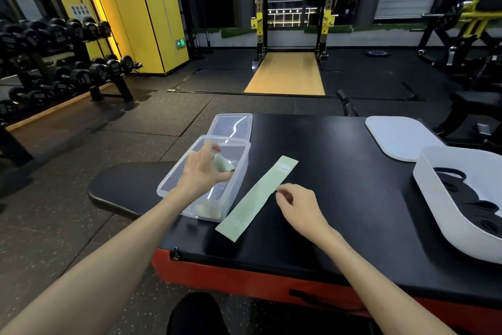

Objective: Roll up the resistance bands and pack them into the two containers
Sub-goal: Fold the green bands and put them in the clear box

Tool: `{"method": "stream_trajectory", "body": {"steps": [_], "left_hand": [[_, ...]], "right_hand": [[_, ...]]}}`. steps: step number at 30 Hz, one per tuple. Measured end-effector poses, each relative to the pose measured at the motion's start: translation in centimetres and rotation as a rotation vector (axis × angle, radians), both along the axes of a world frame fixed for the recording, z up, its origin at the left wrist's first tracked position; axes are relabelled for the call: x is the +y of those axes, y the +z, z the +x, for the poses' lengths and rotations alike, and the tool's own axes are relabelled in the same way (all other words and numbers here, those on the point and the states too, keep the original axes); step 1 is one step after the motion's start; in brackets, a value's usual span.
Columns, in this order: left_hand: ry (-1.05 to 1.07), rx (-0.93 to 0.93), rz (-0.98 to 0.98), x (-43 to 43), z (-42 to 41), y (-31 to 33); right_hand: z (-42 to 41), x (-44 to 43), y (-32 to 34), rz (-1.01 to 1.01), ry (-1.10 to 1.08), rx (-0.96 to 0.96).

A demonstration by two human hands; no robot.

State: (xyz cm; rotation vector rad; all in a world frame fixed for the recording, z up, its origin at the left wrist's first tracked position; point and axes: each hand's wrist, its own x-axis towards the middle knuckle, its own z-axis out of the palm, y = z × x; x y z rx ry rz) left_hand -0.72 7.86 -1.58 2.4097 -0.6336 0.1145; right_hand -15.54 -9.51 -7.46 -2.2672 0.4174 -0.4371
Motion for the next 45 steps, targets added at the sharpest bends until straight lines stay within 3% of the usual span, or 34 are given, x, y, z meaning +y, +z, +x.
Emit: {"method": "stream_trajectory", "body": {"steps": [2,9,15,19,24,28,34,36,39,42,45], "left_hand": [[-0.012,-0.005,-0.074,-0.4,-0.9,-0.1],[0.065,-0.062,-0.179,-1.1,-2.2,0.4],[0.004,-0.118,-0.158,-3.6,-5.1,0.2],[-0.029,-0.054,-0.176,-5.0,-6.7,-0.2],[-0.066,-0.064,-0.185,-5.5,-6.8,-0.9],[-0.231,0.06,-0.171,-4.3,-5.5,-0.6],[-0.496,-0.182,0.1,-2.5,-1.9,2.5],[-0.569,-0.278,0.228,-2.4,-1.6,3.2],[-0.592,-0.372,0.236,-1.8,-1.5,3.3],[-0.572,-0.471,0.188,-1.4,-1.8,2.3],[-0.537,-0.497,0.123,-1.2,-2.2,1.8]], "right_hand": [[1.0,0.9,2.1,0.224,-0.014,-0.014],[1.8,1.7,3.1,0.346,0.033,0.032],[2.0,1.4,4.2,0.758,0.048,-0.036],[2.1,1.0,5.3,0.691,0.114,-0.086],[2.1,0.0,5.1,0.419,0.087,-0.128],[1.9,-0.7,5.2,0.222,0.084,-0.144],[2.2,-0.3,6.1,-0.06,0.236,-0.149],[2.6,0.2,6.5,-0.078,0.26,-0.171],[2.7,0.6,6.5,-0.032,0.277,-0.19],[2.5,0.8,6.1,0.172,0.242,-0.191],[2.5,1.1,5.7,0.4,0.132,-0.044]]}}
